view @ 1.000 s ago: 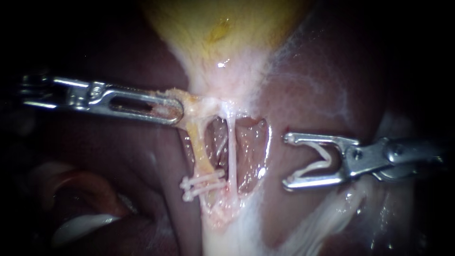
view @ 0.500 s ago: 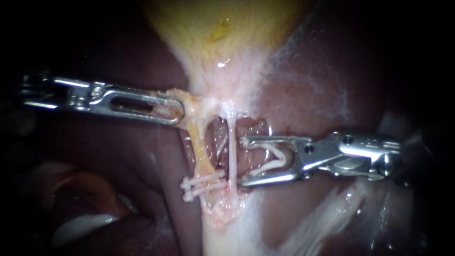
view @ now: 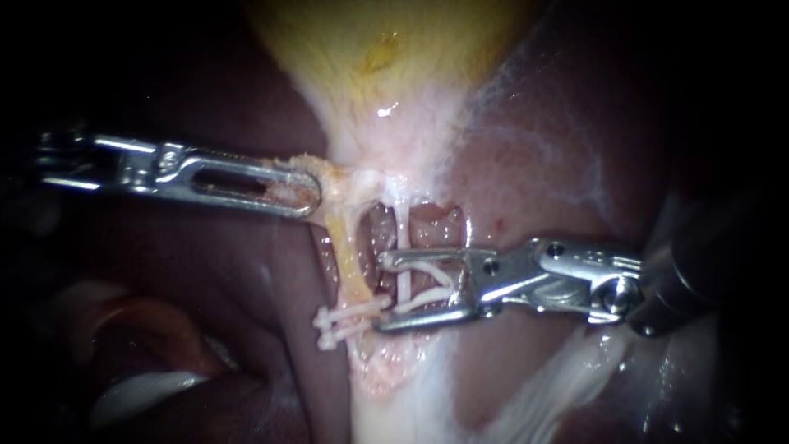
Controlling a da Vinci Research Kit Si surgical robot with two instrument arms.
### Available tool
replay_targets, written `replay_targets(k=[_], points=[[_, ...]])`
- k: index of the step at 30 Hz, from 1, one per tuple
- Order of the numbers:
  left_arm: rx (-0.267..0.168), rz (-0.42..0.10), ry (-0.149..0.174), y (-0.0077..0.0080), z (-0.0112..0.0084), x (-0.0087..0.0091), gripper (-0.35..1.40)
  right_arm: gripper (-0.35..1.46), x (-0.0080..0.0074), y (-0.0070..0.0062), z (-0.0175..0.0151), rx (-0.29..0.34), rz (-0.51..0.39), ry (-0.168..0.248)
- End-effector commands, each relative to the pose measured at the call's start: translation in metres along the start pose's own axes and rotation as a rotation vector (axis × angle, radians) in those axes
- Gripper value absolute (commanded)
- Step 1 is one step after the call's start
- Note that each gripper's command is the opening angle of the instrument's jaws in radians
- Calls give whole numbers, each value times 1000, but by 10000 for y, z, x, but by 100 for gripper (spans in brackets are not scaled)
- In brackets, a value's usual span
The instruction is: Clipping third clip left tube
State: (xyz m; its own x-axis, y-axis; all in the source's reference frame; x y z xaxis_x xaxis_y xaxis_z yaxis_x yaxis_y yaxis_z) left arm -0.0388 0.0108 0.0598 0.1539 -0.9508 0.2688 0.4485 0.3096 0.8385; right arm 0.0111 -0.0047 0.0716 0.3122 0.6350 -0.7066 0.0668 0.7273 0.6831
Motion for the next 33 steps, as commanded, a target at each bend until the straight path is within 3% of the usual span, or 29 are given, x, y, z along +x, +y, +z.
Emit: replay_targets(k=[1, 16, 33], points=[[2, 0, 1, 0, 0, 0, -35, 45, 1, 0, 2, 3, 1, 0], [3, 0, 2, -2, 1, 1, -35, 45, 2, 13, 34, 43, 50, -8], [6, 0, 4, 0, 2, 0, -35, 44, 18, 21, 54, 186, 200, 117]])
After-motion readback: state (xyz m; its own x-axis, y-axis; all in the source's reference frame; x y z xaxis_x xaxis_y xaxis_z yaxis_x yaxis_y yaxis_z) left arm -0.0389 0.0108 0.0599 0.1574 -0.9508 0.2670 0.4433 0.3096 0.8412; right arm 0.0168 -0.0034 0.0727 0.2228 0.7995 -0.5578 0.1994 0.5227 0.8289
